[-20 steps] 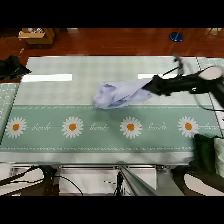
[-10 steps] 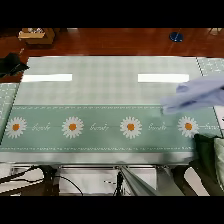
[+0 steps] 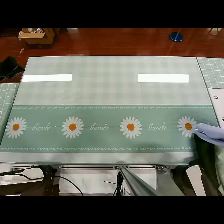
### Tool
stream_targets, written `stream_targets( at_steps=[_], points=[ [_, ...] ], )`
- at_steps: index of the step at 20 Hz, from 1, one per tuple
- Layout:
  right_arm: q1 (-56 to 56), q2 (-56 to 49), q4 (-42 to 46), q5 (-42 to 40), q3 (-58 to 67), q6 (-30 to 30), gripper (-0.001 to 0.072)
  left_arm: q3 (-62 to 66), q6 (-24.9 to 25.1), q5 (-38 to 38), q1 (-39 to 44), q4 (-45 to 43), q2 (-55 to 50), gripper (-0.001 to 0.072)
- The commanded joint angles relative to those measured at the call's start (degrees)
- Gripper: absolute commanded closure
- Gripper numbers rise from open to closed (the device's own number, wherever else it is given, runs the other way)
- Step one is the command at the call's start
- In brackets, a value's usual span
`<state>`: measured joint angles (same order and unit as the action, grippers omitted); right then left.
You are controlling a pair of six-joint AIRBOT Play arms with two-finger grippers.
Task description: Fold the shirts.
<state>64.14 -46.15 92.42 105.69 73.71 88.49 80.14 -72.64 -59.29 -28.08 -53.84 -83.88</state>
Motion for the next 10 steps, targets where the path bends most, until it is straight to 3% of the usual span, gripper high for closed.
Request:
stream_targets(
  at_steps=[1, 4, 10],
  points=[
    [4.5, 1.7, 10.4, 0.7, -5.7, -0.8, 0.0694, 1.2, 0.3, 3.5, -2.9, 0.0, -0.3, 0.0685],
    [4.7, 2.8, 24.1, 0.7, -10.8, -0.4, 0.0694, 2.0, 3.7, 4.3, -4.5, 0.0, -0.2, 0.0685],
    [4.7, 2.8, 35.6, 0.3, -21.8, -0.4, 0.0693, 2.0, 3.7, 4.9, -7.3, 0.0, -0.2, 0.0685]
  ],
)
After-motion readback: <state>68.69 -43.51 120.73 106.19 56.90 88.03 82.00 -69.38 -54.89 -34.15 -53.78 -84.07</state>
